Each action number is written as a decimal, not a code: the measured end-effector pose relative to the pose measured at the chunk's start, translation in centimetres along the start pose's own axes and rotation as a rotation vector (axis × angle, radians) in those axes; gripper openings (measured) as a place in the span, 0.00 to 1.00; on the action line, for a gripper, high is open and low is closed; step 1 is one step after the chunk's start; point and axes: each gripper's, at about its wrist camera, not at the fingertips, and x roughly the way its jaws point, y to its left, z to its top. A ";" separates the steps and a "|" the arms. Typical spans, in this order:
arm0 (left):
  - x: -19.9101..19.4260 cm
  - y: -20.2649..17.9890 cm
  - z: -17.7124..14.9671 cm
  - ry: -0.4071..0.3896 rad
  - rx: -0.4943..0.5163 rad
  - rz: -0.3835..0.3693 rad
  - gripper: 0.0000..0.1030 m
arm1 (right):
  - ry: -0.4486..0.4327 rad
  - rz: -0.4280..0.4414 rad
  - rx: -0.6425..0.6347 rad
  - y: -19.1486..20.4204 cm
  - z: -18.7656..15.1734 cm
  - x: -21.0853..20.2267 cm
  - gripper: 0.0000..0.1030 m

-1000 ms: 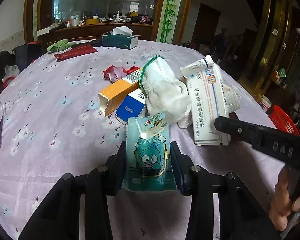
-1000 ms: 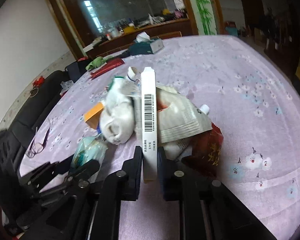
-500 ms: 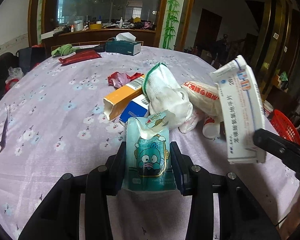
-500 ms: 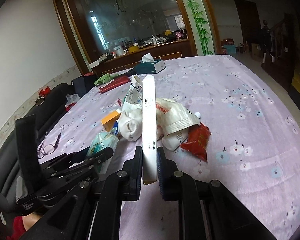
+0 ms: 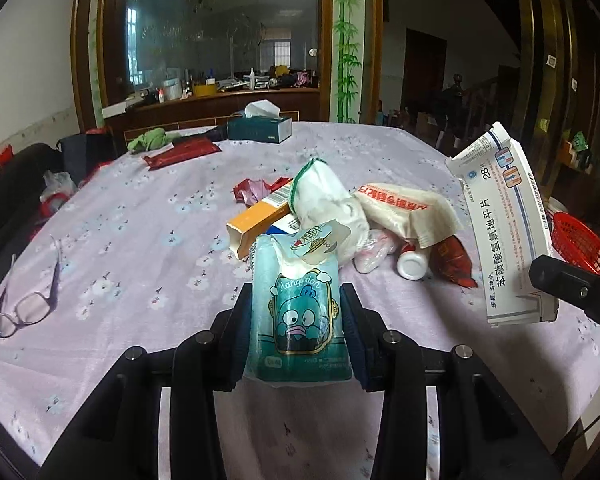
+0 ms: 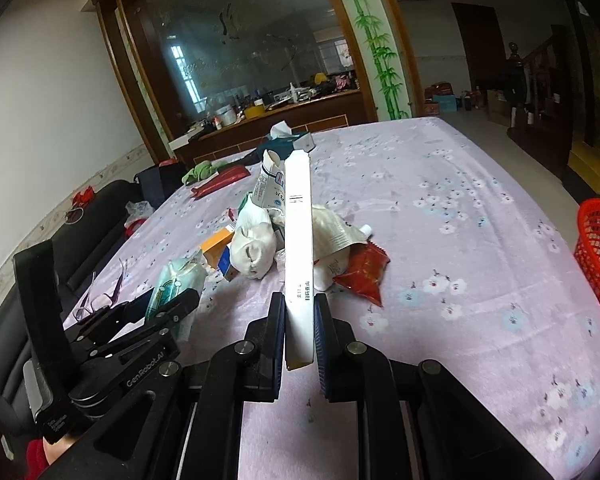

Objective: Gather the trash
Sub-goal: 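Hold the teal pack in the left tool while the right tool grasps the white medicine box, then drop the teal pack and white box into the red wastebasket with both tools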

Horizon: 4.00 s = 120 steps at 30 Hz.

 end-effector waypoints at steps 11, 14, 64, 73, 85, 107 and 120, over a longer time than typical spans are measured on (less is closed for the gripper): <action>-3.9 -2.1 -0.1 -0.074 0.058 0.041 0.39 | -0.041 -0.014 0.015 -0.3 -0.2 -3.3 0.14; -4.2 -2.4 0.1 -0.087 0.067 0.048 0.39 | -0.045 -0.017 0.012 -0.2 0.1 -3.3 0.14; -5.2 -3.0 0.0 -0.117 0.091 0.088 0.39 | -0.040 -0.003 0.007 0.0 0.3 -3.4 0.14; -5.1 -3.1 0.0 -0.116 0.091 0.088 0.39 | -0.033 -0.006 0.006 0.0 0.3 -3.3 0.14; -5.0 -3.2 -0.1 -0.110 0.095 0.084 0.39 | -0.031 -0.006 0.014 -0.3 0.2 -3.2 0.14; -3.3 -12.4 3.7 0.095 0.175 -0.497 0.39 | -0.204 -0.273 0.352 -18.4 2.1 -12.5 0.14; -1.2 -29.5 5.6 0.197 0.309 -0.770 0.39 | -0.254 -0.421 0.508 -29.6 2.5 -16.6 0.14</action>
